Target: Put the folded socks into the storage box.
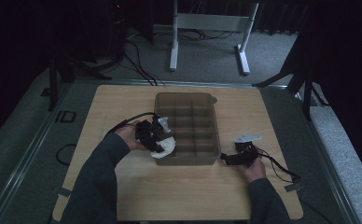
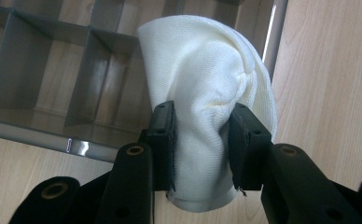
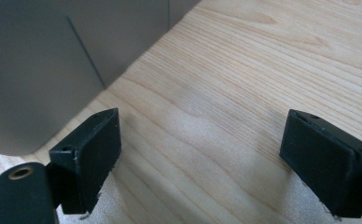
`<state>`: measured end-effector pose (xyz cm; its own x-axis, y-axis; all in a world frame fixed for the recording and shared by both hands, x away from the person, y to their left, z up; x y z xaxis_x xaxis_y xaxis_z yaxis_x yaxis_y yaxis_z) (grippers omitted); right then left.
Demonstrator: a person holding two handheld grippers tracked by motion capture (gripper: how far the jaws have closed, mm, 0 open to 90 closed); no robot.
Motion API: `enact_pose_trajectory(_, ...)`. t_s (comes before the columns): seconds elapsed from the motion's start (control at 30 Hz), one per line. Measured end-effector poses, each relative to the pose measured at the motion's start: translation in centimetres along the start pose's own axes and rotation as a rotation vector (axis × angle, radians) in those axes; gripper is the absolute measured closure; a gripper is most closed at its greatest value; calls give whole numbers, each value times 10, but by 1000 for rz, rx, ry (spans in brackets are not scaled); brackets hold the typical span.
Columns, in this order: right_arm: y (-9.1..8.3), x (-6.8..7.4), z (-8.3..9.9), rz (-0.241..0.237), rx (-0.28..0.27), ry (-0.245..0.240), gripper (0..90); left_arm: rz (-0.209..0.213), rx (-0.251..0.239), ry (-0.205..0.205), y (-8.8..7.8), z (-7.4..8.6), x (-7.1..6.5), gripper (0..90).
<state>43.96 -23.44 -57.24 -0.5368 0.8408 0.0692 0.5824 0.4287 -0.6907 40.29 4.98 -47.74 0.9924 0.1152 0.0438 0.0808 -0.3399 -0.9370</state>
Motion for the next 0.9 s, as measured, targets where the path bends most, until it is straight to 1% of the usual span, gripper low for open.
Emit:
enact_pose_trajectory(0.1,0,0,0,0,0,0,121,6,26,5,2,-2,0,657)
enact_pose_trajectory(0.13,0,0,0,0,0,0,121,9,37,13,3,-3,1,656)
enact_pose_trajectory(0.37,0,0,0,0,1,-1,121,28,32,-7,9,-5,3,657)
enact_pose_trajectory(0.43,0,0,0,0,0,0,121,31,38,-4,11,-4,4,657)
enact_pose_trajectory(0.77,0,0,0,0,0,1,121,51,56,-20,20,-5,7,657)
enact_pose_trajectory(0.8,0,0,0,0,0,1,121,59,68,-25,25,-4,7,657)
enact_pose_trajectory(0.9,0,0,0,0,1,1,121,76,93,-22,34,-3,7,657)
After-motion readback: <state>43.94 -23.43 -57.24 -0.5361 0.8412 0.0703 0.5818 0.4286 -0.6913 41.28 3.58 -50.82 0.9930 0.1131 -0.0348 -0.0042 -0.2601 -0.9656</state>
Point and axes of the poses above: each handheld gripper's, and its own axes: y roughly forward along the jaws, z roughly out of its underside, x roughly to its left, the point moved 10 cm from there along y, roughly forward along the jaws, and after that the axes turned 7 degrees about y, right-handed, at the moved point
